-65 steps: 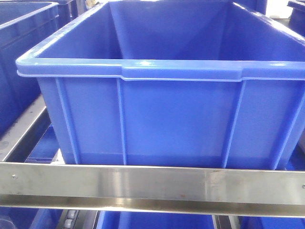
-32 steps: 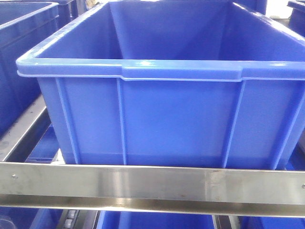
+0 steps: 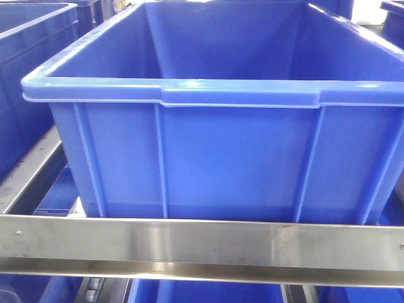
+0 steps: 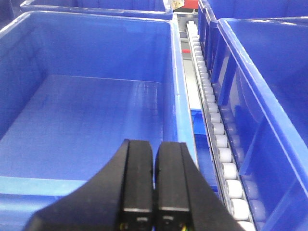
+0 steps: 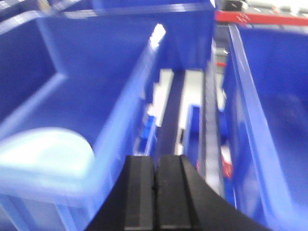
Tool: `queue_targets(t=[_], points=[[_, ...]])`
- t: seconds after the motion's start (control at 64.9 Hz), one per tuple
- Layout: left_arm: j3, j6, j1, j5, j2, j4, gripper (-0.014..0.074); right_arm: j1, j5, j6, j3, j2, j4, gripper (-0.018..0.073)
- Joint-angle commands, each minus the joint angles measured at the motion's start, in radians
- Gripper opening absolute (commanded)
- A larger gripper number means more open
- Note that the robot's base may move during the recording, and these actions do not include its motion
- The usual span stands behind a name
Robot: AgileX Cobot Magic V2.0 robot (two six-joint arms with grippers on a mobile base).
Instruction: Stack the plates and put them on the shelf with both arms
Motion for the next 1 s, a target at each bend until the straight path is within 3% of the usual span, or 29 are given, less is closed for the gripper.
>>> queue_targets(t=[0.0,0.293,0.986], points=[[-0.030,-0.004,0.000,-0.078,0.009,-0.015,0.0082,-0.010,-0.104,0.010,0.039,-0.043,-0.012,0.0056],[-0.030,-0.004,0.000,-0.078,0.009,-0.015,0.0082,-0.013,-0.128,0.040,0.224,-0.201,-0.012,0.0056],[-0.028,-0.004,0.000,-0.078,0.009,-0.015,0.0082,-0.013,-0.134,0.053,0.223,-0.202,-0.012,0.0056]])
